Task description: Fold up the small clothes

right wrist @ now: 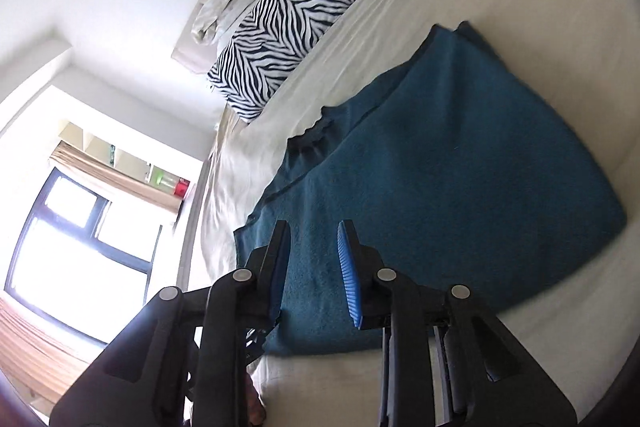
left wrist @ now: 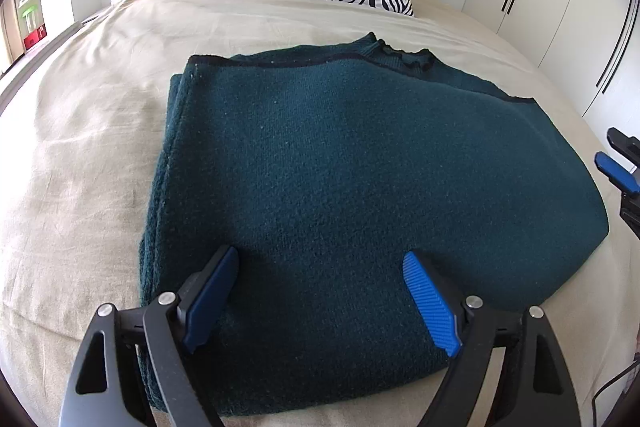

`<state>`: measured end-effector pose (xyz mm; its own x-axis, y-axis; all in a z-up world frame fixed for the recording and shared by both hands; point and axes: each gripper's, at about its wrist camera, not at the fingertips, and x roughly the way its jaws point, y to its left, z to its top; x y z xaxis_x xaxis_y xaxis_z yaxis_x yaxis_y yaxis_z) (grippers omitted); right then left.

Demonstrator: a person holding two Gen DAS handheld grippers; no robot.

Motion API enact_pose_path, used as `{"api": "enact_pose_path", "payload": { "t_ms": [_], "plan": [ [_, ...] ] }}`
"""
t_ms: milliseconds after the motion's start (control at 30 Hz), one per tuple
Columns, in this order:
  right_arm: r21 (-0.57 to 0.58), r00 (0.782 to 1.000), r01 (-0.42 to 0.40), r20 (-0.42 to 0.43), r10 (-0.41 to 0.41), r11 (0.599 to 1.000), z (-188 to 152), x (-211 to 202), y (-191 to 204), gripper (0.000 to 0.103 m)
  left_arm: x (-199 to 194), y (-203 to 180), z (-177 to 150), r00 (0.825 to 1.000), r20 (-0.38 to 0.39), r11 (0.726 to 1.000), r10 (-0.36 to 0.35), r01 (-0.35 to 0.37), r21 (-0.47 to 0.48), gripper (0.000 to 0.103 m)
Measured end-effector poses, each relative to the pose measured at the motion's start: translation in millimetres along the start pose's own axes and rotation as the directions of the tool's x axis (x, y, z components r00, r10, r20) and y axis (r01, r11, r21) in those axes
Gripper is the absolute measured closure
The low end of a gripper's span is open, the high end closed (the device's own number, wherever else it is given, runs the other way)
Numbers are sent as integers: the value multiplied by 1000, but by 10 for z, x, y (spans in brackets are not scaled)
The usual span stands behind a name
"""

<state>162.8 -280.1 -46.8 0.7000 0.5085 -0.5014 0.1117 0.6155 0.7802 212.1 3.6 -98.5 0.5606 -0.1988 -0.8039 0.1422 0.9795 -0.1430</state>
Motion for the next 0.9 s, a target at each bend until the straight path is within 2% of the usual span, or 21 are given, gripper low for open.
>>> {"api": "enact_pose_path", "payload": {
  "t_ms": [100,167,233,267,300,467,600,633,700,767,900],
  "plan": [
    [0,997,-15,-81,15,1000,-80,421,65,79,-2,-3,1,1000,1,1000,0,0,1,17],
    [17,992,32,-121,-29,999,-111,622,-49,79,-4,0,2,1000,1,1000,0,0,0,17],
    [51,989,90,-123,-84,995,-143,707,-234,79,-4,-3,2,1000,2,1000,0,0,2,17],
    [84,993,44,-114,-34,995,-157,668,-354,80,-1,-9,3,1000,3,1000,-1,0,2,17],
    [111,995,12,-97,-1,994,-156,601,-452,80,3,-15,7,1000,4,1000,0,0,3,17],
    [171,998,45,29,-50,984,-72,57,-910,80,2,-21,6,1000,4,1000,1,-1,3,17],
    [220,980,117,131,-149,968,-43,-525,-1148,77,-9,-15,2,1000,6,1000,-4,4,-1,17],
    [222,971,138,160,-176,965,-39,-666,-1164,73,-12,-12,1,1000,8,1000,-6,6,-4,17],
    [224,955,150,221,-200,963,-40,-965,-1195,42,-20,-2,-6,1000,12,1000,-12,12,-7,17],
    [196,936,189,260,-237,962,-16,-1176,-1184,39,-31,13,-12,1000,17,1000,-20,20,-14,17],
    [66,944,257,196,-265,964,145,-1135,-1059,41,-39,20,-11,1000,18,1000,-23,23,-17,17]
  ]
}}
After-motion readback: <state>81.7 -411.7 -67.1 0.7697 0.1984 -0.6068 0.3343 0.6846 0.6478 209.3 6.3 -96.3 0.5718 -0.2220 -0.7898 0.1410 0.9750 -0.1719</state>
